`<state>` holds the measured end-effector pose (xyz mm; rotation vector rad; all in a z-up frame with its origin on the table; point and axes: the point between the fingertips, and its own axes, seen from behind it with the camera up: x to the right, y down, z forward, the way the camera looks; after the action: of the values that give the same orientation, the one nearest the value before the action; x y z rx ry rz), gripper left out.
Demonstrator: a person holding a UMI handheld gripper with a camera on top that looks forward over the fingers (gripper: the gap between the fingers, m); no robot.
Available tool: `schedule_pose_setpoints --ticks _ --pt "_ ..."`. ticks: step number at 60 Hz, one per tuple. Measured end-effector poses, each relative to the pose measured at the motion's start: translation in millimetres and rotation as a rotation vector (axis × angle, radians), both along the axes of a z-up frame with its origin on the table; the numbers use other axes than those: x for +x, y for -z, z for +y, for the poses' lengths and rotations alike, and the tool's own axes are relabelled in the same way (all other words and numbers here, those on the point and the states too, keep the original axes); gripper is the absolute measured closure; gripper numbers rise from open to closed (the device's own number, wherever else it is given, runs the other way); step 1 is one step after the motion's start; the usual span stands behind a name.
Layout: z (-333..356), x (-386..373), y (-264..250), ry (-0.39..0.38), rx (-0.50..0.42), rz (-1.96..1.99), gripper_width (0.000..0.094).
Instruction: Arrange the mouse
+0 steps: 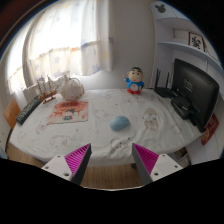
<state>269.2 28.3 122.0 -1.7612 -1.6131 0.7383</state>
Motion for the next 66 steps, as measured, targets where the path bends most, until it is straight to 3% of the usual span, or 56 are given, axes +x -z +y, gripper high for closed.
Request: schedule_pose_setpoints --ticks 9,17,32,39,66 --pt "9.3 -32.6 18.3 0.006 0.028 0.049 0.0098" --pt "9.3 -87.1 65.7 -0.004 0.04 0.103 0.0096" --pt "29.6 -151.5 117.7 0.038 0.046 0.092 0.0098" --pt "36.3 -176.9 125.6 0.061 0.004 0.082 0.0094" --pt "27.4 -262.6 138.3 -0.058 -0.014 0.017 0.0082"
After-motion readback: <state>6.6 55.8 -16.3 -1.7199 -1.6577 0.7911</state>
